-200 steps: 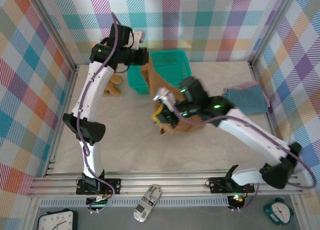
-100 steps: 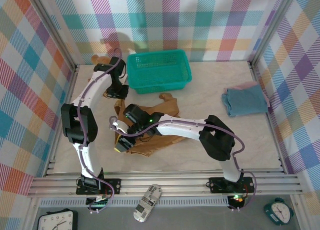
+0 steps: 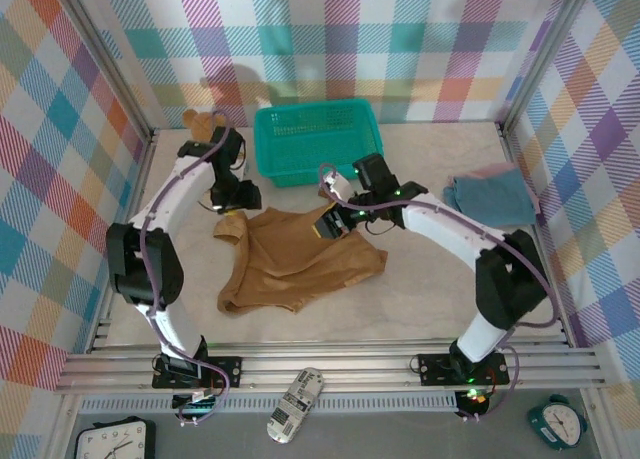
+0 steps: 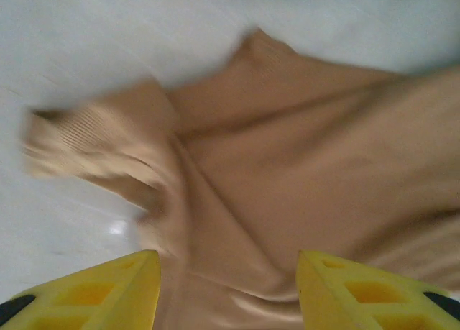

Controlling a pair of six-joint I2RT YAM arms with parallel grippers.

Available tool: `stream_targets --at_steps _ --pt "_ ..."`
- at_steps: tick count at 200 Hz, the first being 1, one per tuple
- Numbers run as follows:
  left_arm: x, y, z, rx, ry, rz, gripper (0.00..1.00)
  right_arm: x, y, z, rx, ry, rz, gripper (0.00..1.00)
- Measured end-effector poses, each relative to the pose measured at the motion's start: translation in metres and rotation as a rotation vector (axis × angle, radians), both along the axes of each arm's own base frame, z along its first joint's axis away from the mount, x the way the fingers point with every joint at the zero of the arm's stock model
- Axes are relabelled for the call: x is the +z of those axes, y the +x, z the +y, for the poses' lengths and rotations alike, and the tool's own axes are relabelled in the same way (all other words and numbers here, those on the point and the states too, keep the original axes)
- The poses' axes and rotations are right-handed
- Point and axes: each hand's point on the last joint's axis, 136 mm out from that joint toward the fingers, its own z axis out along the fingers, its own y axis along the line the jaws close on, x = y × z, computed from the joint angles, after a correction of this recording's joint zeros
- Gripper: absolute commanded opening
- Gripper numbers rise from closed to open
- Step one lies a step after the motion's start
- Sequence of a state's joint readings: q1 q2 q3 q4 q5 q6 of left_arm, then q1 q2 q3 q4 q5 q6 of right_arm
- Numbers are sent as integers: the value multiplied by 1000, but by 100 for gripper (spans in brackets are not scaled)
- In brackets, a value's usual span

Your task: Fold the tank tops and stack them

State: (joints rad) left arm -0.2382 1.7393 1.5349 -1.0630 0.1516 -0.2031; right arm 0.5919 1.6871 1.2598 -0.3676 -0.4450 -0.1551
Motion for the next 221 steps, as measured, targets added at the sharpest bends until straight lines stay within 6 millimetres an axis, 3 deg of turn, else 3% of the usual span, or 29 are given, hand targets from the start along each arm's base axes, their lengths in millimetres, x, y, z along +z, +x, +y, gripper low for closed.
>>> stream_targets --at_steps 22,44,58,76,97,121,144,192,221 --pt "-15 -35 -42 -22 -103 68 52 -40 31 -11 -27 -92 21 70" --pt "-46 -72 -70 -37 -141 175 51 -72 60 -11 -34 -173 14 70" --pt "-66 -94 -70 -19 -119 245 51 -87 71 -10 -36 -209 9 68" --pt "-84 -108 -62 21 -95 295 49 -102 78 -12 -34 -261 15 65" --pt "-101 -119 -49 56 -55 329 43 -115 79 -17 -31 -308 30 53" --pt "-114 -121 -29 99 5 352 40 -123 66 -23 -32 -333 97 39" --pt "-121 -113 -9 131 51 354 37 -129 45 -27 -52 -329 187 34" --pt "-127 -75 10 96 154 334 36 -126 -46 -31 -95 -333 427 35" --pt "-127 -50 11 68 177 316 35 -117 -94 -19 -107 -327 531 37"
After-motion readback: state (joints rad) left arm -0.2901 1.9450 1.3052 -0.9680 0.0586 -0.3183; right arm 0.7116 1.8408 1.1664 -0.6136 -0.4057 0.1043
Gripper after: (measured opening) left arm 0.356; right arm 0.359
